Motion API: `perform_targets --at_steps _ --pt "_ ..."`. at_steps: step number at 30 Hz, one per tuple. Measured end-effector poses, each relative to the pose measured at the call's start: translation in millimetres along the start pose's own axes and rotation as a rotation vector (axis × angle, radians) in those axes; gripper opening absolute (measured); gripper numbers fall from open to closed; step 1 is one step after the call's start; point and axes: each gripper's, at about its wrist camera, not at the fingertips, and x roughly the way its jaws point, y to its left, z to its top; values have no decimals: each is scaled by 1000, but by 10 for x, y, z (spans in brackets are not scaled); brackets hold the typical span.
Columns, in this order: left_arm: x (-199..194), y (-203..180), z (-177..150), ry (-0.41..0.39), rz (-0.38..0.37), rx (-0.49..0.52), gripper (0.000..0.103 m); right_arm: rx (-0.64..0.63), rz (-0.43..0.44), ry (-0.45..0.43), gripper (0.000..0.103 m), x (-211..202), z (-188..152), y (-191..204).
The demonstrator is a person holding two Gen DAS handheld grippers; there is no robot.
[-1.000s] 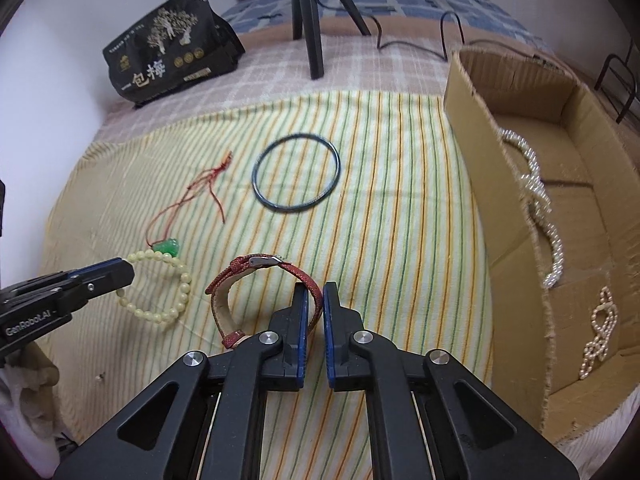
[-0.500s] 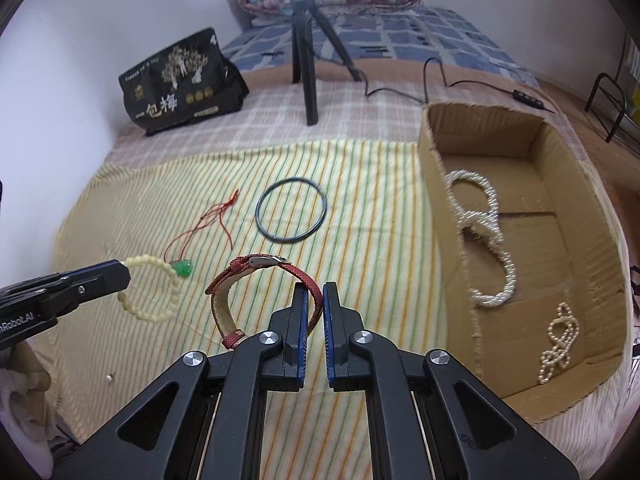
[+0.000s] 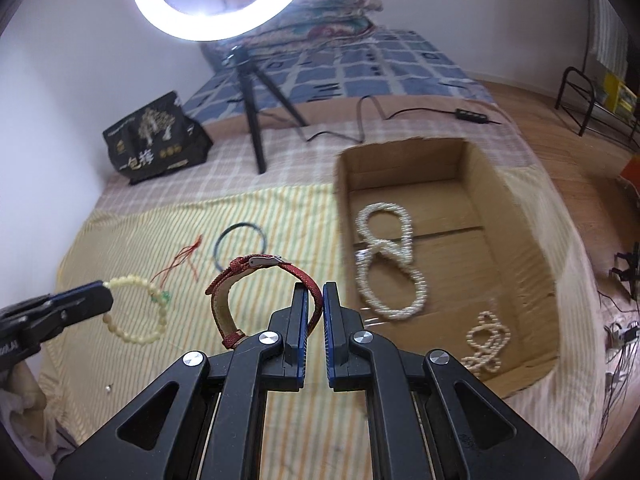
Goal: Organize jewelry
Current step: 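Lift and carry the bracelet and watch in both tools over the box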
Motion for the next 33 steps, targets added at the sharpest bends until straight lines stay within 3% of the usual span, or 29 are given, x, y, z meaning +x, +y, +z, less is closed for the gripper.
perform_targets --at_steps 15,33 --pt "287 -821 -18 11 -86 113 5 148 -76 -58 6 -240 80 -803" --pt "792 -1391 -92 69 -138 181 5 235 -155 -11 6 -115 -19 -1380"
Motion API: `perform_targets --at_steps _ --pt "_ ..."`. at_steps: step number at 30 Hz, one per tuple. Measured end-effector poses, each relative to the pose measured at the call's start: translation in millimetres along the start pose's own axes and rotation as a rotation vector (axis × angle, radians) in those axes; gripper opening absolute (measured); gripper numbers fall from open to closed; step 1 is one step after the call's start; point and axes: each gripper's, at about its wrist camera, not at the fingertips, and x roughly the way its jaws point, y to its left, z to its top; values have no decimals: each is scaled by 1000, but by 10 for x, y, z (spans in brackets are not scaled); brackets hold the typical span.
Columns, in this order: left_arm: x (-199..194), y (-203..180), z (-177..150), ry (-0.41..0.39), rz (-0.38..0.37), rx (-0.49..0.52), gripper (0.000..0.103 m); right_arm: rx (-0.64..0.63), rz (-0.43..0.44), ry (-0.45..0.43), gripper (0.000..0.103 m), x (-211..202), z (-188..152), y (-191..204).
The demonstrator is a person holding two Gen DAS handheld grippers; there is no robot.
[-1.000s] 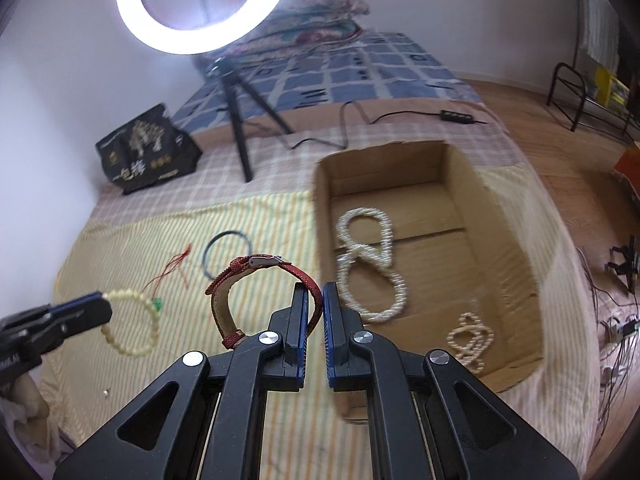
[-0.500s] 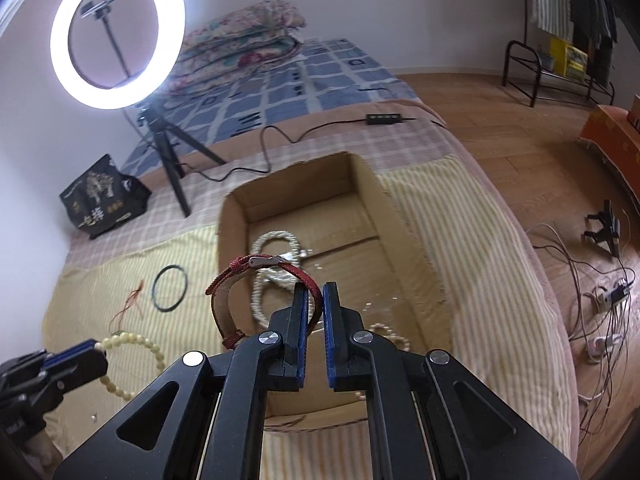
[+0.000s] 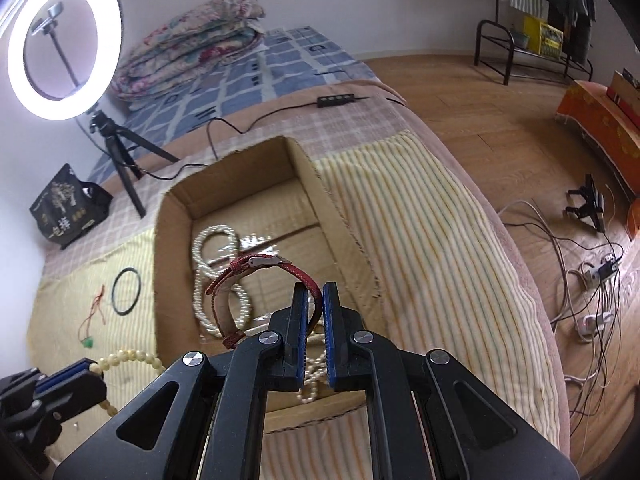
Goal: Organize jewelry
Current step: 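Lift and carry the bracelet and watch in both tools over the box, then open both tools to drop the watch and bracelet into the box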
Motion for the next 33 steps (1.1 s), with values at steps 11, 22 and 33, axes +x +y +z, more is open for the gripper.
perform_targets --at_steps 11,22,33 --pt "212 24 -37 37 25 7 5 2 -1 22 10 61 -12 -42" --pt "169 95 -79 42 51 7 17 -20 -8 4 18 27 -5 15" --pt "-19 189 -115 24 74 1 17 -20 1 -31 18 -121 12 61"
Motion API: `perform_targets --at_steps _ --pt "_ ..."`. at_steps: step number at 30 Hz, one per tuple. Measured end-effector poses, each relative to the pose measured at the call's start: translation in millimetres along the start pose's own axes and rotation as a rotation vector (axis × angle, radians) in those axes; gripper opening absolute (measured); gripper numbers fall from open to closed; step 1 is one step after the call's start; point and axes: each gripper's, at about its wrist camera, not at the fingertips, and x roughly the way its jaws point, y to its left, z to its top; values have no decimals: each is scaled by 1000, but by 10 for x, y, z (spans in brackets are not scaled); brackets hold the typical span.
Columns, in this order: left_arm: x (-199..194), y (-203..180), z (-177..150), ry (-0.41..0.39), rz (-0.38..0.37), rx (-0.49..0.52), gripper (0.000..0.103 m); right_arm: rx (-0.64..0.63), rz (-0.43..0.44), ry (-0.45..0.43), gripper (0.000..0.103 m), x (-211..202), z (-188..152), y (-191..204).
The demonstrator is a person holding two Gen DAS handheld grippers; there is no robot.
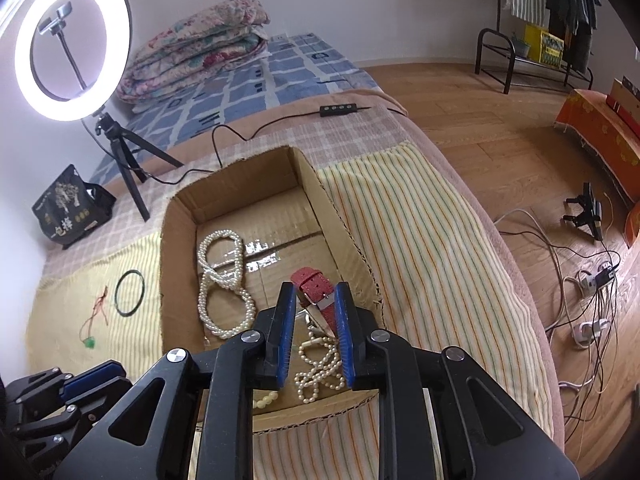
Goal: Organize jewelry
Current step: 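Open both tools to drop the watch and bracelet into the box, then withdraw both open tools from the box toward the jade pendant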
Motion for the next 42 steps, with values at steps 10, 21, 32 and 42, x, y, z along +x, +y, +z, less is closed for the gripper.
perform_targets --at_steps 10,21,32,42 --pt "-308 217 2 -46 41 -6 17 -35 19 -28 26 -101 4 214" --pt "-650 725 -15 -88 114 -53 17 -125 89 -34 31 -101 -7 654" --pt "-876 1391 -135 -93 219 -139 32 -261 126 -18 47 5 -99 1143" --pt "-859 1890 -293 -46 279 -227 42 -352 176 -1 61 142 -145 1615"
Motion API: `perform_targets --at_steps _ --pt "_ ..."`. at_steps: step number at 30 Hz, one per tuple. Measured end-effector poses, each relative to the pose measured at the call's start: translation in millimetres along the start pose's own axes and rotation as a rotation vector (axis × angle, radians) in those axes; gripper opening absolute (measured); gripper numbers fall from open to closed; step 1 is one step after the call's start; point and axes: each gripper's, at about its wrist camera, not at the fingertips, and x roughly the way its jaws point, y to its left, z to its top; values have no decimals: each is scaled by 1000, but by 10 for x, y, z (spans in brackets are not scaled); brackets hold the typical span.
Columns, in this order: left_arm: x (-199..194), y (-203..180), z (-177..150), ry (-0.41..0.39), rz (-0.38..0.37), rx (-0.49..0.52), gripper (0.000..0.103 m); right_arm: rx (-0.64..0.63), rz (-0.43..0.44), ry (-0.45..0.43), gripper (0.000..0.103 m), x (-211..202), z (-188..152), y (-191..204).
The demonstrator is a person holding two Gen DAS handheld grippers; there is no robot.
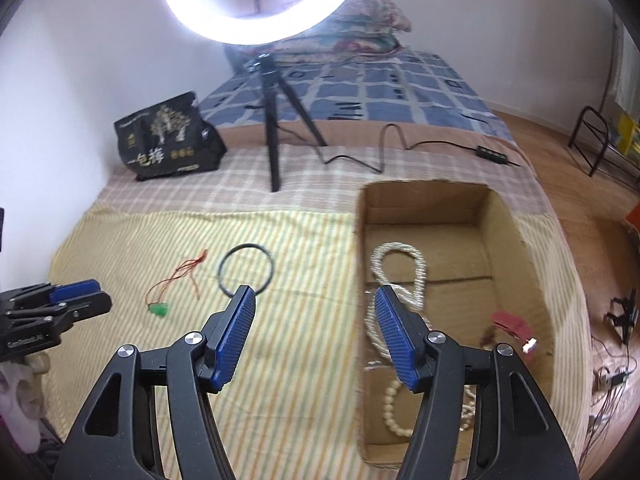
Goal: Organize jewelry
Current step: 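Withdraw both open tools from the box toward the jade pendant, then close left tool on the green jade pendant while right tool grasps the black bangle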
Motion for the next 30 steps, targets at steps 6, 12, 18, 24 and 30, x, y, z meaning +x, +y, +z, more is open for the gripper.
perform_targets --at_steps 6,12,18,24,30 --pt "139 214 -54 29 46 -29 42 -87 20 38 62 217 17 258" --pt "388 209 -139 72 84 7 42 -214 13 92 61 480 -47 521" --pt "537 177 -175 78 104 32 42 -316 27 163 61 753 -78 706" --pt "689 189 -181 86 132 34 42 -376 55 211 61 974 -83 833" --pt "815 163 -201 100 150 53 42 -402 68 239 53 1145 -66 901"
